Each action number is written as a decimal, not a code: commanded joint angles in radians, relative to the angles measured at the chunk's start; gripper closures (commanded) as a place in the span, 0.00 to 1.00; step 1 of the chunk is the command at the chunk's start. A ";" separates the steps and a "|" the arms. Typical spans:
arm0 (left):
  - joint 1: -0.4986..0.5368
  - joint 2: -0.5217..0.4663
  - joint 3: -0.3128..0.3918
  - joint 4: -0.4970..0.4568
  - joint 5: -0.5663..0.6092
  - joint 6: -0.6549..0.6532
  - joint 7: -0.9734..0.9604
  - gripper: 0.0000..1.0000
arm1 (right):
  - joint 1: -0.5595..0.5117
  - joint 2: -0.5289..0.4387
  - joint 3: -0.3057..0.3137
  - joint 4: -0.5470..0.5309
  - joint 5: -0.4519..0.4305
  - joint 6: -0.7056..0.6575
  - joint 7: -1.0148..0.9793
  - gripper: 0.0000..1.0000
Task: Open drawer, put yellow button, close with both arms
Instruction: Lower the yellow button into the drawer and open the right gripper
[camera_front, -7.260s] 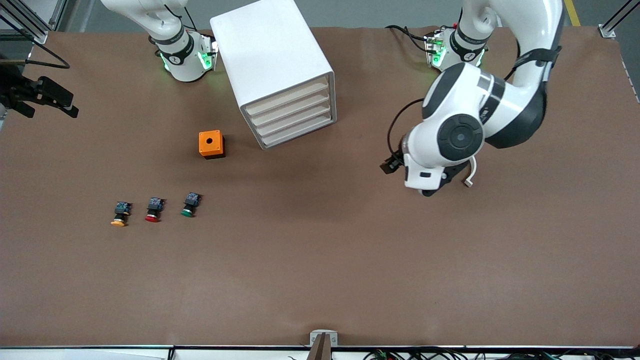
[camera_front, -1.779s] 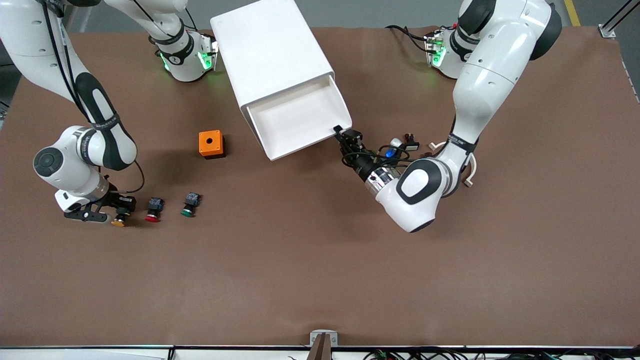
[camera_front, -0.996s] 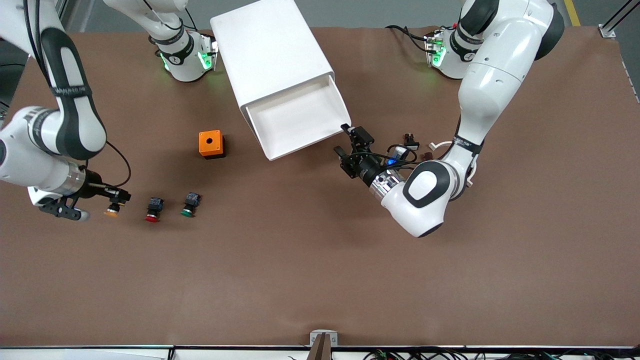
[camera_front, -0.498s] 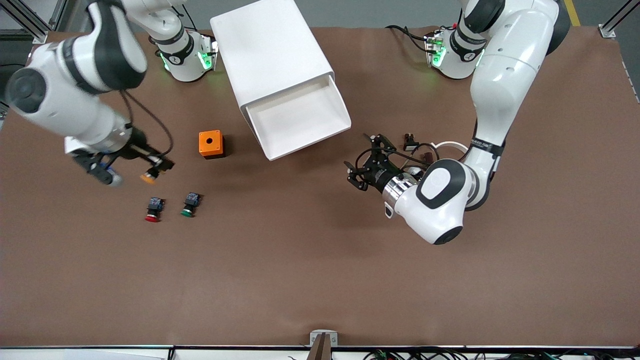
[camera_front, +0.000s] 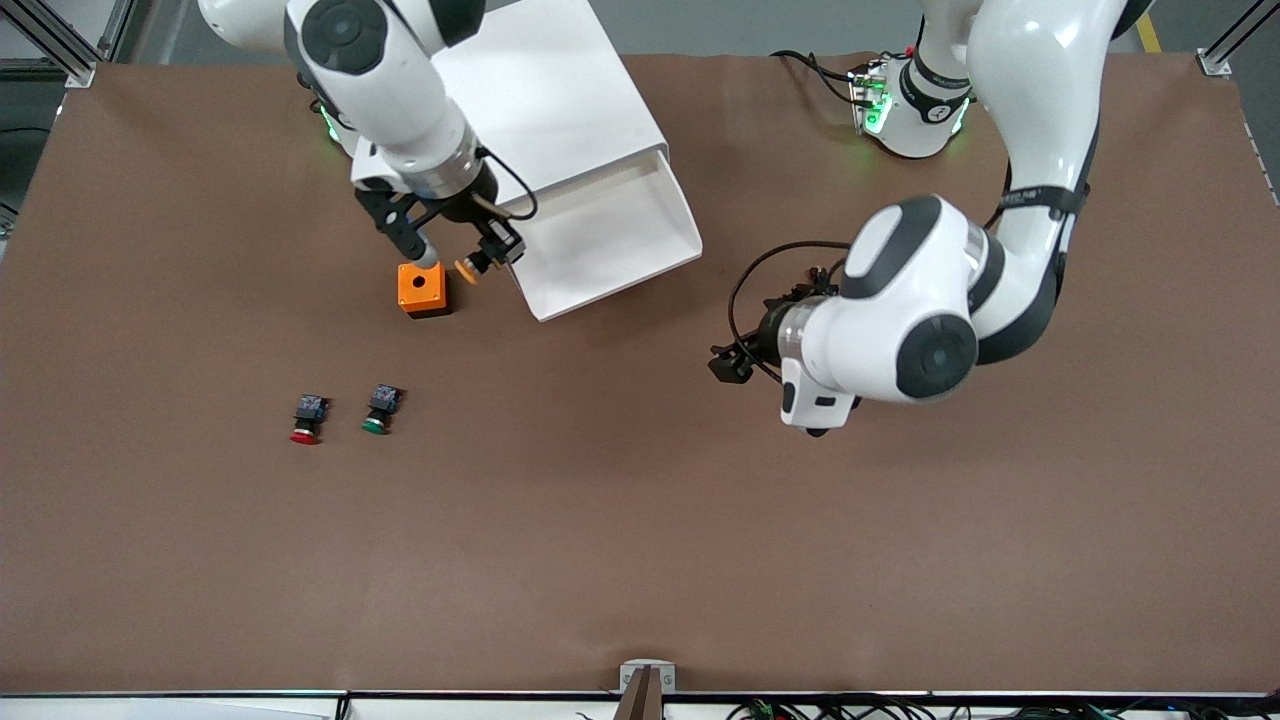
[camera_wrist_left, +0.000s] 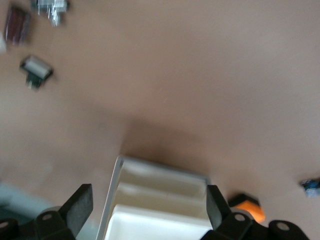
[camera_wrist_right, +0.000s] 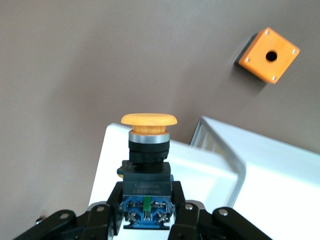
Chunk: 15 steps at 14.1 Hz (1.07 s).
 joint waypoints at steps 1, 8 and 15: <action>-0.032 -0.033 0.002 -0.042 0.139 0.076 0.029 0.00 | 0.076 0.049 -0.020 0.057 0.007 0.007 0.110 1.00; -0.149 -0.021 0.003 -0.080 0.316 0.195 -0.047 0.00 | 0.179 0.165 -0.020 0.090 -0.001 0.086 0.268 1.00; -0.213 -0.002 -0.004 -0.105 0.335 0.216 -0.155 0.00 | 0.257 0.229 -0.020 0.123 -0.025 0.078 0.331 0.98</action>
